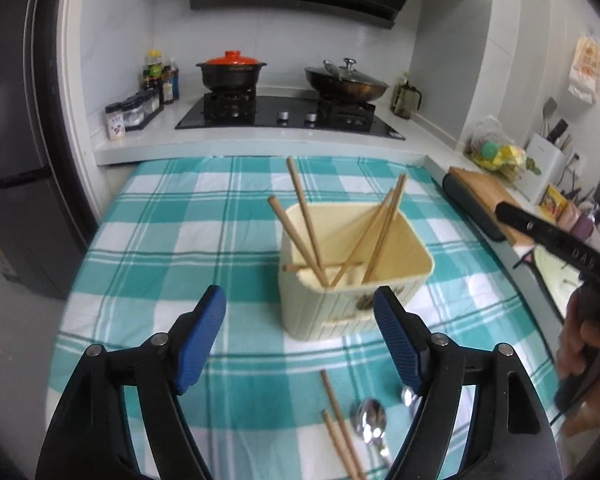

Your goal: Organize utensils

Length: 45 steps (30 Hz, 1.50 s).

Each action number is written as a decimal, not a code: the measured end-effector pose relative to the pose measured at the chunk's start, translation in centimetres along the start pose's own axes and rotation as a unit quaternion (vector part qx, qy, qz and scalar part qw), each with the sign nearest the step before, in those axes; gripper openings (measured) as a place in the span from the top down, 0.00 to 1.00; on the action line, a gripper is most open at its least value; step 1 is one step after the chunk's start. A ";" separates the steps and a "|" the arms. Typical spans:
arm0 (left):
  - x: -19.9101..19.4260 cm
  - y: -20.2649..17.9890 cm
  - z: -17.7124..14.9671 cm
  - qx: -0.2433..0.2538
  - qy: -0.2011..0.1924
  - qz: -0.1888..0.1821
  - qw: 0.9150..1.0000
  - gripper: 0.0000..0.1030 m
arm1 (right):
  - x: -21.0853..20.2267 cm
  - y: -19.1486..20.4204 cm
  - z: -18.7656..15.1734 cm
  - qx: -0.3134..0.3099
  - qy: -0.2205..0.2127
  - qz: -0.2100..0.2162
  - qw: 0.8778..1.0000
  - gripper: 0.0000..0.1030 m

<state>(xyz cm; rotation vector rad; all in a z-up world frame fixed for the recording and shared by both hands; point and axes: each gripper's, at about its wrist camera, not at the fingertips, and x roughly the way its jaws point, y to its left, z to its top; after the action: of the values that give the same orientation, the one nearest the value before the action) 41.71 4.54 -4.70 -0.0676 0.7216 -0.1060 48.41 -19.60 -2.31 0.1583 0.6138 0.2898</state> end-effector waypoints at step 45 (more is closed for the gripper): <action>-6.7 -5.9 -19.6 0.027 0.030 0.114 0.993 0.18 | -15.0 0.8 -24.5 -0.051 0.050 -0.084 0.994 0.51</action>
<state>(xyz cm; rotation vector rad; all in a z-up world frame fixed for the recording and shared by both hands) 23.24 -1.02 -14.43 0.0698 0.7807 0.0914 22.18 -22.09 -13.75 -0.0071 0.7058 0.1658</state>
